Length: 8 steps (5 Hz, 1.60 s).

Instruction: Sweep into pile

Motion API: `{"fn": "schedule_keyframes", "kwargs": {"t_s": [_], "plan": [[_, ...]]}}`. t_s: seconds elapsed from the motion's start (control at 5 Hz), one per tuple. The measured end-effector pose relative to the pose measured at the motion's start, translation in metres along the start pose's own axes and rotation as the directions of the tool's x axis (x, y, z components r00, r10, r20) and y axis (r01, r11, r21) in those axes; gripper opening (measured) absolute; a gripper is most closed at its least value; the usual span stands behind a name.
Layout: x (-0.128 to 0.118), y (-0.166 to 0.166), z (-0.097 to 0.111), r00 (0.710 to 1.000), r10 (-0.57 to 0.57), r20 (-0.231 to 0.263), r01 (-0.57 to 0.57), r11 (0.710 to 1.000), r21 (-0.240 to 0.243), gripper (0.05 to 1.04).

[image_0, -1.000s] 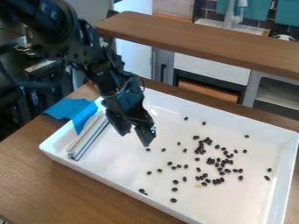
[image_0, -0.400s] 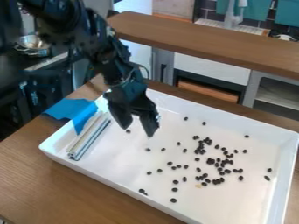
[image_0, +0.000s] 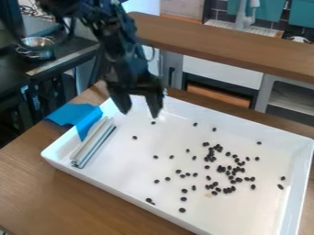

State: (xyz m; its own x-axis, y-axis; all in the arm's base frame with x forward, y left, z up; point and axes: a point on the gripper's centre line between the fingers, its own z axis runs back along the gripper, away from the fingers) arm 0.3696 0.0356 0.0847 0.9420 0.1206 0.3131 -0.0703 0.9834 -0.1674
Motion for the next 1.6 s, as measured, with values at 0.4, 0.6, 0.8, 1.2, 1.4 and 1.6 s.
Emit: {"fn": "schedule_keyframes", "kwargs": {"t_s": [0.4,0.6,0.8,1.2,1.4,1.6], "plan": [[0.006,0.048,0.02,0.986,0.162,-0.029,-0.161,0.986,0.033,1.0],[0.006,0.065,0.024,0.972,0.222,-0.082,-0.22,0.975,0.028,1.0],[-0.001,0.077,0.025,0.946,0.282,-0.16,-0.281,0.959,0.03,1.0],[-0.015,0.082,0.015,0.946,0.264,-0.188,-0.268,0.963,0.006,1.0],[-0.016,0.086,0.009,0.957,0.244,-0.157,-0.243,0.97,0.023,1.0],[-0.016,0.083,0.002,0.965,0.219,-0.144,-0.211,0.975,0.065,1.0]]}}
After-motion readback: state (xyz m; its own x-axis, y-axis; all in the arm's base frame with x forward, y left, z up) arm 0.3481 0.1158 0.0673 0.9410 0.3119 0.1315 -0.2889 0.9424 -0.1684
